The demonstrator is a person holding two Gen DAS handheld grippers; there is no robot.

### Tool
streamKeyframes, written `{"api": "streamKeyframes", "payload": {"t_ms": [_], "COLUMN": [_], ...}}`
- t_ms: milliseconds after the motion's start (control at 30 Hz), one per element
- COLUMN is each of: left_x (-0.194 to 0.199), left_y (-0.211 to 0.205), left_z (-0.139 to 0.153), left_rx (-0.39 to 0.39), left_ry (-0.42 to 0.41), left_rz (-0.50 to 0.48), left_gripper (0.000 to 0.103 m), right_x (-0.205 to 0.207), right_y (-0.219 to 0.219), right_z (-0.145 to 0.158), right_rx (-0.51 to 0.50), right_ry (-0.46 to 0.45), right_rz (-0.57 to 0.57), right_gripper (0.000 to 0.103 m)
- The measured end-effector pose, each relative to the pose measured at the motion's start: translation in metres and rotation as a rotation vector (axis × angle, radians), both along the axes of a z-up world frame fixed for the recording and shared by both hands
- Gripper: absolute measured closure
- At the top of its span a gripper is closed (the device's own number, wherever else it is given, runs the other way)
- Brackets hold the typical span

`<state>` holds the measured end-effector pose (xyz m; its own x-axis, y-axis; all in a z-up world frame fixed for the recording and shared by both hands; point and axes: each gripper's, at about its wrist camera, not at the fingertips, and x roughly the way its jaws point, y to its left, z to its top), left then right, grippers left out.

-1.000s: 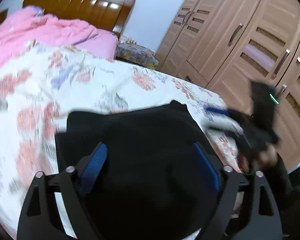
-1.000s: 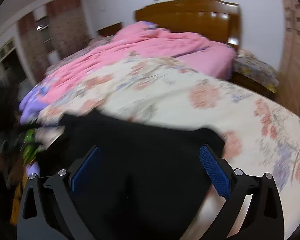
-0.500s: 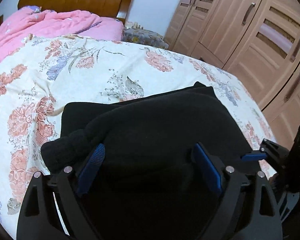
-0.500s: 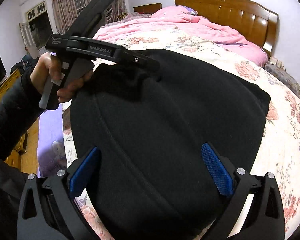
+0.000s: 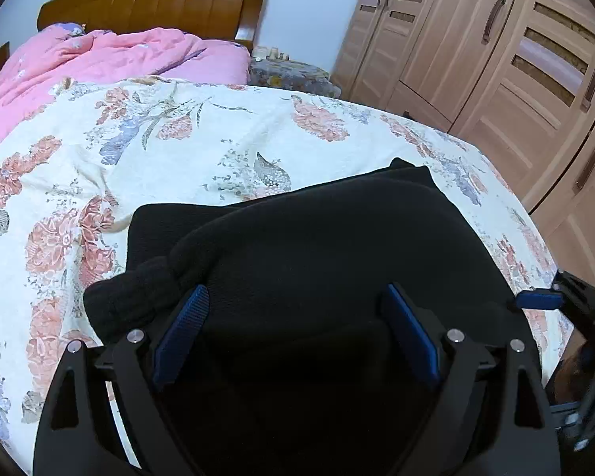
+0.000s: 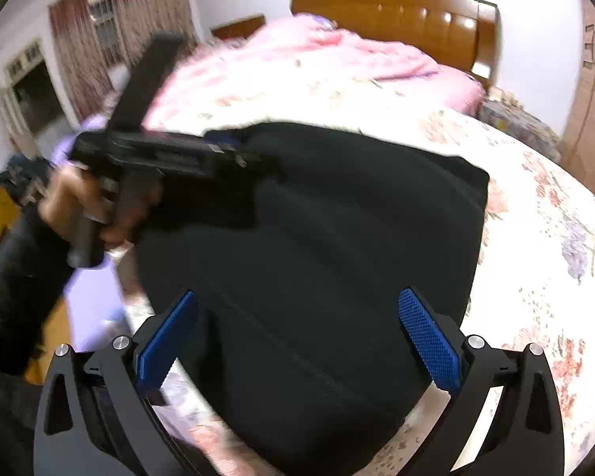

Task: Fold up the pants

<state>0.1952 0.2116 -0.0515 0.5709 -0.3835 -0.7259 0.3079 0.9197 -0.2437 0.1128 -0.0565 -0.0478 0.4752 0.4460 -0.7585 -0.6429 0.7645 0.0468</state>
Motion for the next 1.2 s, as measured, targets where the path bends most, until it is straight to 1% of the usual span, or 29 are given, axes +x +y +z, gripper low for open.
{"api": "streamKeyframes", "payload": {"t_ms": [100, 233, 333, 533, 600, 633, 667, 700, 733, 800, 833, 900, 967, 1033, 1067, 1100, 1133, 1200], "left_x": [0.000, -0.001, -0.002, -0.005, -0.009, -0.016, -0.028, -0.040, -0.055, -0.088, -0.102, -0.117, -0.133, -0.152, -0.163, -0.172, -0.179, -0.193], "left_y": [-0.001, -0.003, -0.003, -0.004, -0.005, -0.008, -0.007, -0.005, 0.000, 0.010, 0.014, 0.021, 0.025, 0.022, 0.018, 0.013, 0.008, -0.002], "left_z": [0.000, -0.001, -0.001, -0.001, 0.000, 0.004, 0.012, 0.019, 0.027, 0.042, 0.044, 0.042, 0.042, 0.046, 0.052, 0.058, 0.063, 0.075], "left_rx": [0.009, 0.019, 0.022, 0.037, 0.058, 0.089, 0.096, 0.086, 0.087, 0.128, 0.137, 0.142, 0.159, 0.238, 0.297, 0.336, 0.358, 0.378], "left_ry": [-0.001, -0.002, -0.009, -0.023, -0.028, -0.033, -0.053, -0.078, -0.109, -0.177, -0.187, -0.158, -0.162, -0.206, -0.249, -0.288, -0.317, -0.357], "left_rz": [0.002, 0.003, 0.008, 0.019, 0.036, 0.062, 0.093, 0.116, 0.152, 0.203, 0.202, 0.216, 0.252, 0.323, 0.389, 0.438, 0.468, 0.503], "left_gripper": [0.014, 0.014, 0.014, 0.014, 0.014, 0.021, 0.022, 0.019, 0.011, 0.002, 0.002, 0.002, 0.002, 0.002, 0.002, 0.002, 0.002, 0.002], "right_x": [0.000, -0.004, -0.005, -0.007, -0.010, -0.017, -0.024, -0.028, -0.034, -0.039, -0.041, -0.045, -0.049, -0.058, -0.062, -0.067, -0.069, -0.079], "right_y": [-0.004, -0.006, -0.006, -0.011, -0.012, -0.013, -0.015, -0.018, -0.025, -0.039, -0.046, -0.060, -0.064, -0.065, -0.067, -0.067, -0.071, -0.075], "right_z": [-0.007, -0.013, -0.012, -0.015, -0.012, -0.009, -0.003, 0.001, 0.008, 0.016, 0.018, 0.022, 0.023, 0.027, 0.028, 0.031, 0.033, 0.041], "right_rx": [0.022, 0.005, 0.000, 0.023, 0.000, -0.014, -0.048, -0.062, -0.073, -0.054, -0.034, 0.017, 0.025, 0.034, 0.036, 0.045, 0.064, 0.111], "right_ry": [-0.001, -0.018, -0.021, -0.039, -0.041, -0.039, -0.040, -0.044, -0.057, -0.076, -0.069, -0.046, -0.046, -0.072, -0.084, -0.094, -0.094, -0.098], "right_rz": [0.004, 0.019, 0.015, 0.013, 0.006, 0.001, -0.005, -0.009, -0.027, -0.078, -0.094, -0.157, -0.223, -0.286, -0.316, -0.348, -0.368, -0.449], "right_gripper": [0.004, 0.004, 0.004, 0.004, 0.004, 0.004, 0.004, 0.004, 0.004, 0.004, 0.004, 0.004, 0.004, 0.004, 0.004, 0.004, 0.004, 0.004]}}
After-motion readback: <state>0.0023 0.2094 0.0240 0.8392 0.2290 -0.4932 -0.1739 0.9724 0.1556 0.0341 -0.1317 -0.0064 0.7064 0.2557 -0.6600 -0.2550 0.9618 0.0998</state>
